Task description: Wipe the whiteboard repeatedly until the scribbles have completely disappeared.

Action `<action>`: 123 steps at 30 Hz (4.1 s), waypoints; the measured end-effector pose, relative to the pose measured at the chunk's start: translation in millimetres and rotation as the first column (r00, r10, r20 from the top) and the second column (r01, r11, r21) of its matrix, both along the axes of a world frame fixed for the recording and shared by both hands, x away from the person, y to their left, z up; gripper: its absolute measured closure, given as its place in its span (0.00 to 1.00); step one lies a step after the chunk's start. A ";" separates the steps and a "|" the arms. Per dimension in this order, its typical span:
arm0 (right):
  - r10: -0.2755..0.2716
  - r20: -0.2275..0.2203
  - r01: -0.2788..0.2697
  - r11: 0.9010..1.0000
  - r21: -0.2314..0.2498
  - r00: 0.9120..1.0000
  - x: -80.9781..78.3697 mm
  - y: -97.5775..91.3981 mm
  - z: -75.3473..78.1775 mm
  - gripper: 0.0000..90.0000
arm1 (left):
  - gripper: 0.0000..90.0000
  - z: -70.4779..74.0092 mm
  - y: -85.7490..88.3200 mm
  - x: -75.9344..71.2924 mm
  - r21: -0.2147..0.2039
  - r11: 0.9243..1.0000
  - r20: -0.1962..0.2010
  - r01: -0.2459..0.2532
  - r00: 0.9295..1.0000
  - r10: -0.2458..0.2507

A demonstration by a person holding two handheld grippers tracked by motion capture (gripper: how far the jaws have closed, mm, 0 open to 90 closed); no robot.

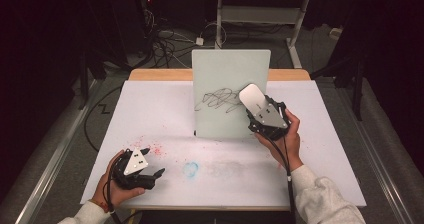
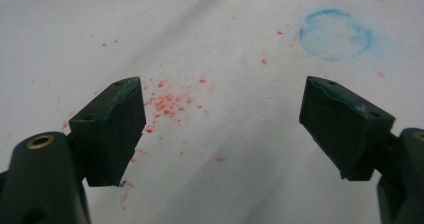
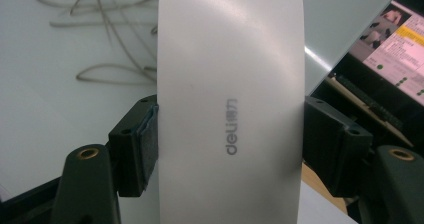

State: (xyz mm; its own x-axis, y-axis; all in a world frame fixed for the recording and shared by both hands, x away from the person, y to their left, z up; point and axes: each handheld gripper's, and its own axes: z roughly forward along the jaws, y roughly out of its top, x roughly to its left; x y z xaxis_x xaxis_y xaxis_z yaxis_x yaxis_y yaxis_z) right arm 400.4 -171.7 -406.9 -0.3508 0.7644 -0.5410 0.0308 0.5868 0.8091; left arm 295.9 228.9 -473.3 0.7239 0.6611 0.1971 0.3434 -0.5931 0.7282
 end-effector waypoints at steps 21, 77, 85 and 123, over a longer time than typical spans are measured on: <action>0.013 -0.033 -0.016 0.994 -0.112 0.999 -13.0 29.4 -36.8 0.35 | 0.20 0.9 0.4 -0.9 0.003 1.000 0.003 0.006 1.000 -0.006; -0.005 -0.004 0.004 0.974 -0.225 1.000 -19.2 51.9 -53.5 0.35 | 0.20 0.1 -0.9 -0.9 0.012 1.000 -0.002 0.016 1.000 -0.016; 0.074 -0.069 -0.092 0.942 -0.321 0.995 -27.2 72.4 -74.7 0.35 | 0.20 0.4 -0.6 -0.4 0.015 1.000 0.009 0.022 1.000 -0.022; -0.180 -0.042 0.172 0.973 -0.154 0.983 -15.8 -17.0 -41.4 0.35 | 0.20 0.8 -0.8 -0.9 0.020 0.999 0.008 0.025 1.000 -0.025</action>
